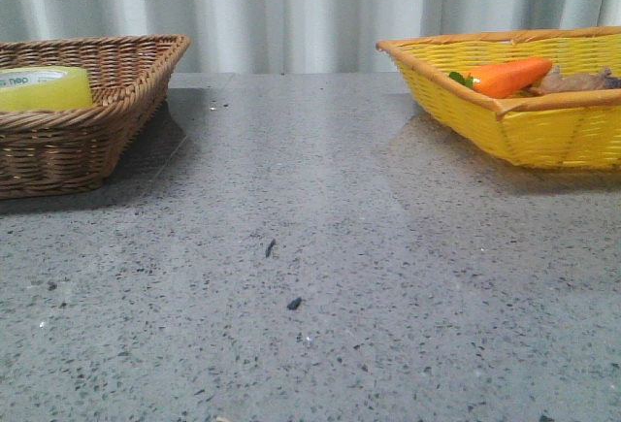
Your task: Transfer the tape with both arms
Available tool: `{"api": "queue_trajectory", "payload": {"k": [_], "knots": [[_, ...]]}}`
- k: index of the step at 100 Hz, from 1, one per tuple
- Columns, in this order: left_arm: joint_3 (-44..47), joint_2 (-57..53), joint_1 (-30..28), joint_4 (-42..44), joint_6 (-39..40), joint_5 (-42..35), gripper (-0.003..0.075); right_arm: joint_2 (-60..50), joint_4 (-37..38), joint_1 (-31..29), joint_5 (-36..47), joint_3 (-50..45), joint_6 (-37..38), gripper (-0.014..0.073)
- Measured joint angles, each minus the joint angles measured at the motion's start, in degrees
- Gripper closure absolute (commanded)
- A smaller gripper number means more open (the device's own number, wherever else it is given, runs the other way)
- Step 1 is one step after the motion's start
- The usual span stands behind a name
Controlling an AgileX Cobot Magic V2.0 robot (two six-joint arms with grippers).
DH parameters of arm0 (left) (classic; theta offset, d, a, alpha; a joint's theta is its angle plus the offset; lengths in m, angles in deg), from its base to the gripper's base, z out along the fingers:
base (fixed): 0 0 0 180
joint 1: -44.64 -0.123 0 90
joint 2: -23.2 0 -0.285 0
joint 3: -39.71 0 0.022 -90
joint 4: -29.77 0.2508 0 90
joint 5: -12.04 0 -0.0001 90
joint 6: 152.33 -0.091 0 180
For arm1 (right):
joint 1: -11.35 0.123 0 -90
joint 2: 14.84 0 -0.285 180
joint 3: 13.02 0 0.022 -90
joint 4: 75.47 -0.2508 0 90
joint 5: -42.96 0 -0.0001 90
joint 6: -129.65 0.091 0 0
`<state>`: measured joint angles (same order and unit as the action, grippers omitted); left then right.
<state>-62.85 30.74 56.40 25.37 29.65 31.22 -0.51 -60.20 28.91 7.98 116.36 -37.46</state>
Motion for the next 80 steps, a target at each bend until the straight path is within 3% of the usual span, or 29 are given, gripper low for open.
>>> {"api": "queue_trajectory", "payload": {"k": [24, 33, 46, 80], "knots": [[0.00, 0.00, 0.00, 0.00, 0.00, 0.00, 0.0741, 0.00, -1.67, -13.13, 26.07, -20.73, 0.00, 0.0655], [0.00, 0.00, 0.00, 0.00, 0.00, 0.00, 0.0741, 0.00, -3.30, -15.47, 30.34, -25.99, 0.00, 0.0655], [0.00, 0.00, 0.00, 0.00, 0.00, 0.00, 0.0741, -0.92, -3.81, -16.71, 30.20, -27.33, 0.00, 0.0655], [0.00, 0.00, 0.00, 0.00, 0.00, 0.00, 0.0741, -6.99, -4.26, -16.80, 16.20, -27.23, 0.00, 0.0655]]}}
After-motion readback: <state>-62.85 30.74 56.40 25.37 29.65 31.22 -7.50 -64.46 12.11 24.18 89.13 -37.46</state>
